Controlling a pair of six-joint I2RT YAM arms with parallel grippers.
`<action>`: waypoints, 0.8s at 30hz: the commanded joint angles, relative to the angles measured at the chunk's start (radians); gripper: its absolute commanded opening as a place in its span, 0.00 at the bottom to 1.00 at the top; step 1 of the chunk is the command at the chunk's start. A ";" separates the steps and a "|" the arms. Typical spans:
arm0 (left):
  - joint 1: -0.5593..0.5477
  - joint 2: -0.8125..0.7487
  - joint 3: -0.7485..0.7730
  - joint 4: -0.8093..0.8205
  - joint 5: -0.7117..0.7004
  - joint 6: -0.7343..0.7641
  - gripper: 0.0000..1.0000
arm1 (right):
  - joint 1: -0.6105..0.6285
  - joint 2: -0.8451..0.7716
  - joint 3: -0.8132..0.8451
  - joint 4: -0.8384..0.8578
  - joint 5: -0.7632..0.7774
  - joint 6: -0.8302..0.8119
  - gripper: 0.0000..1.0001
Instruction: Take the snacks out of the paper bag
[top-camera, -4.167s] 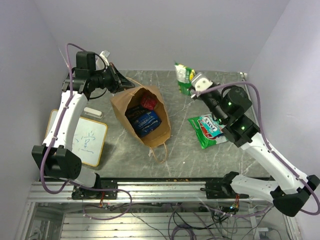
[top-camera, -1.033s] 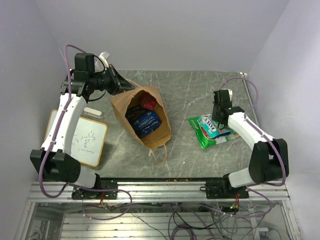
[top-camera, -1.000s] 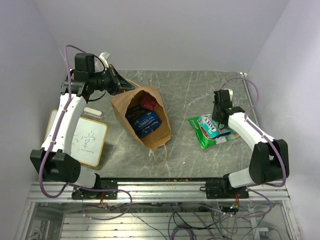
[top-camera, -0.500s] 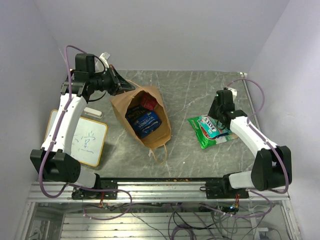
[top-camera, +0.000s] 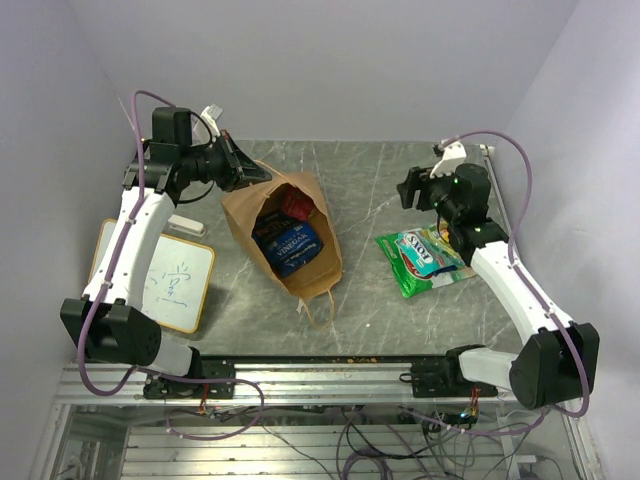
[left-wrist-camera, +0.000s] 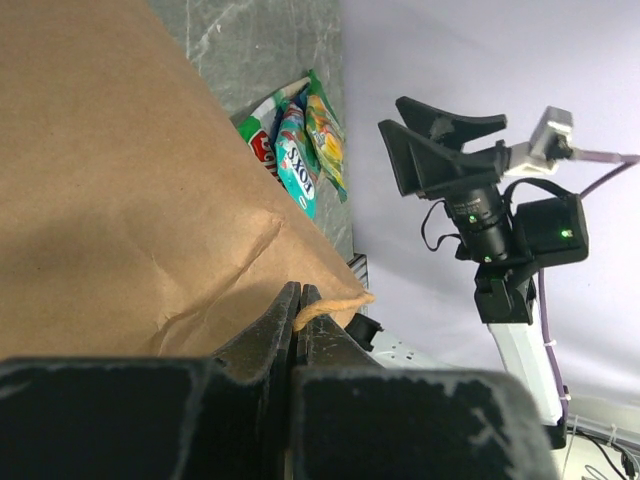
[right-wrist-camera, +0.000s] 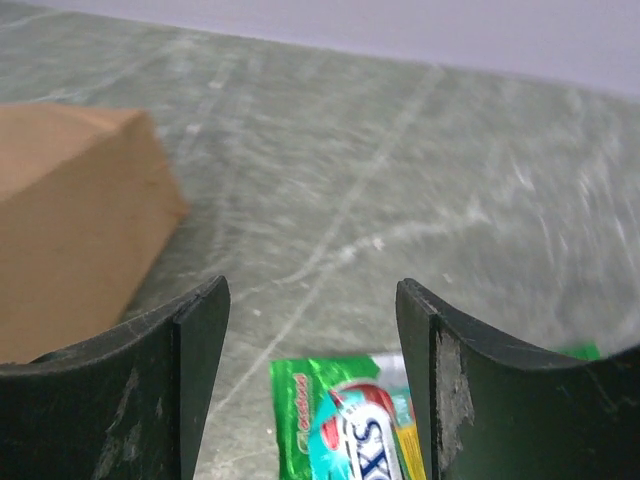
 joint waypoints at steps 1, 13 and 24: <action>-0.004 -0.004 0.010 0.027 0.020 0.006 0.07 | 0.029 -0.044 0.045 0.148 -0.430 -0.243 0.67; -0.004 -0.020 -0.005 0.032 0.012 0.003 0.07 | 0.576 -0.023 0.021 0.006 -0.679 -0.910 0.68; -0.004 -0.027 -0.012 0.026 0.015 0.004 0.07 | 0.731 0.202 0.046 -0.184 -0.358 -1.355 0.64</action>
